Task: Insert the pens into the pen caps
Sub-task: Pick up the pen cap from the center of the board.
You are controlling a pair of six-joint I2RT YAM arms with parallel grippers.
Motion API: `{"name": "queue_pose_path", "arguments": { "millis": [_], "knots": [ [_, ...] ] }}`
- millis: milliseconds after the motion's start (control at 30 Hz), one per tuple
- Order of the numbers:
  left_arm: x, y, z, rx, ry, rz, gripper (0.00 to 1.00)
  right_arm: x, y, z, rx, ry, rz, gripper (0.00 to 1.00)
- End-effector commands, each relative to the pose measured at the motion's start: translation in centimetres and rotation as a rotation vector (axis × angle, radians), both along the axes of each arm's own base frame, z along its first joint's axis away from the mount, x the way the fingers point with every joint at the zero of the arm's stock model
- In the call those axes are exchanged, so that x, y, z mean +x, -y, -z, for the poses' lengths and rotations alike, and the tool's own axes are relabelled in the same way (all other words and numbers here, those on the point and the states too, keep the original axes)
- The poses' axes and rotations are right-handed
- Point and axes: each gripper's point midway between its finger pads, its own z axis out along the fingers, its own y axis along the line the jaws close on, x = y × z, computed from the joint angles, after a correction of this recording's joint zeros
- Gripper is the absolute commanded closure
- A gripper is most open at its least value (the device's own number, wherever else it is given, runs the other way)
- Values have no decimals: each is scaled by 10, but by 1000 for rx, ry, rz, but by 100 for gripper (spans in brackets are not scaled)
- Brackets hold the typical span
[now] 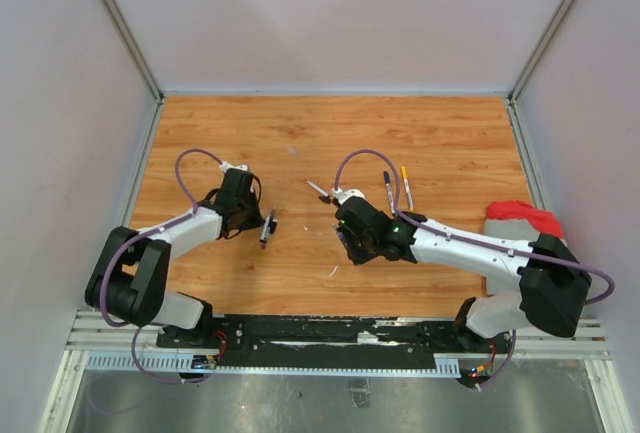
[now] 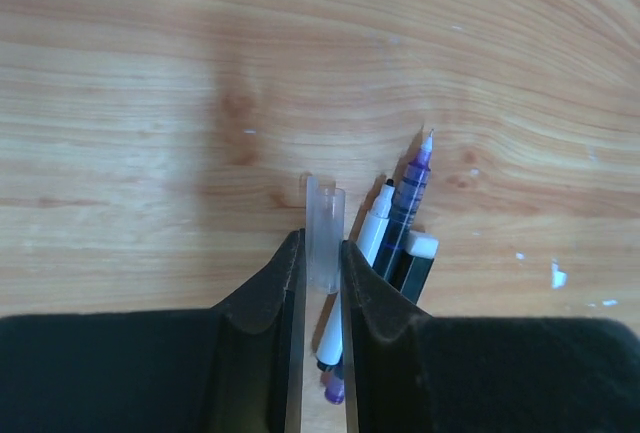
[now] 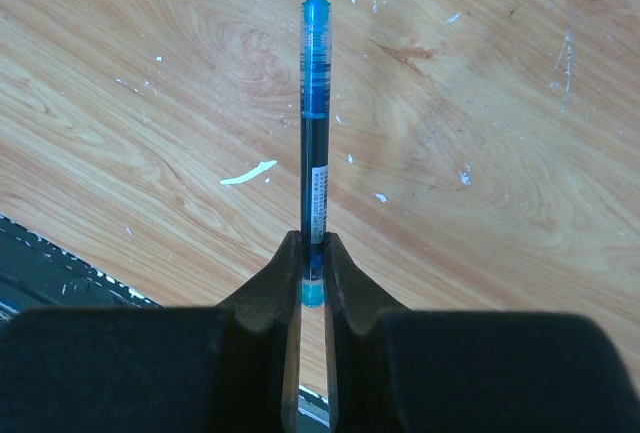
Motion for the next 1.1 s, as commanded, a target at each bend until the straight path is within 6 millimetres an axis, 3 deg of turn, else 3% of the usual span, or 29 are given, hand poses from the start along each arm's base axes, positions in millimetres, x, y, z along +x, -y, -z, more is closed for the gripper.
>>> {"name": "queue_pose_path", "arguments": {
  "millis": [0, 233, 400, 633, 1067],
  "knots": [
    [-8, 36, 8, -75, -24, 68, 87, 5, 12, -3, -18, 31, 45, 94],
    [-11, 89, 16, -114, -41, 161, 88, 7, 18, -7, -22, 46, 75, 94],
    [-10, 113, 19, -115, -51, 208, 89, 7, 27, -7, -41, 61, 101, 94],
    [2, 114, 4, -89, 8, 211, 88, 4, 34, -3, -49, 58, 115, 94],
    [22, 104, -55, -21, 190, 259, 82, -4, 33, 1, -12, 38, 103, 93]
  ]
}}
